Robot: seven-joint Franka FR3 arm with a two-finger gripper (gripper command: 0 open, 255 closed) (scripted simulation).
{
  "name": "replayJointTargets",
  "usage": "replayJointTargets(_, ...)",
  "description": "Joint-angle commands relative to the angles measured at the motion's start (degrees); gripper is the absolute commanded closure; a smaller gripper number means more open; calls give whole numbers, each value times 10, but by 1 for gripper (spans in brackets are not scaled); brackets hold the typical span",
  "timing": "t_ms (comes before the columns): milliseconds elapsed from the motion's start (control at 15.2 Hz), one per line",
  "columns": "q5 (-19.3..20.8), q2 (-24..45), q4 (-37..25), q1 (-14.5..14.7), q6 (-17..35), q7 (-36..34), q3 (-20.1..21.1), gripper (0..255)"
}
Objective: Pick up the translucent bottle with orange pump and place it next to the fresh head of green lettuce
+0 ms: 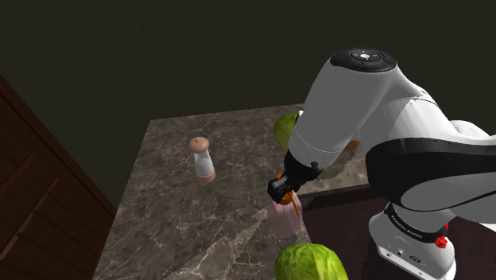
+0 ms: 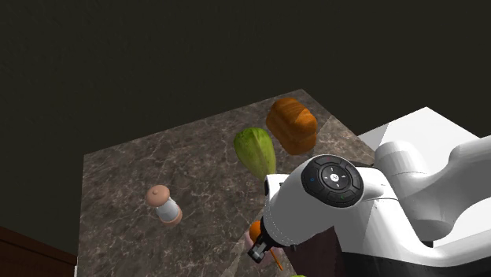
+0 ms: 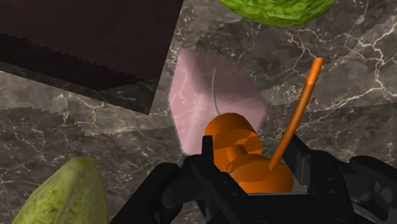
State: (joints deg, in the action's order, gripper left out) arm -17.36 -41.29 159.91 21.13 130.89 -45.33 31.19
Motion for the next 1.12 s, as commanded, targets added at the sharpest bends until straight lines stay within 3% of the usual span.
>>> replayJointTargets(0,0,0,0,0,1,0,0,255)
replayJointTargets(132,0,0,0,0,1,0,0,255)
replayJointTargets(198,0,0,0,0,1,0,0,0)
replayJointTargets(528,0,0,0,0,1,0,0,0)
replayJointTargets(792,11,-53,-42,8,-94,1,-27,0)
replayJointTargets(1056,11,-53,-42,8,-94,1,-27,0)
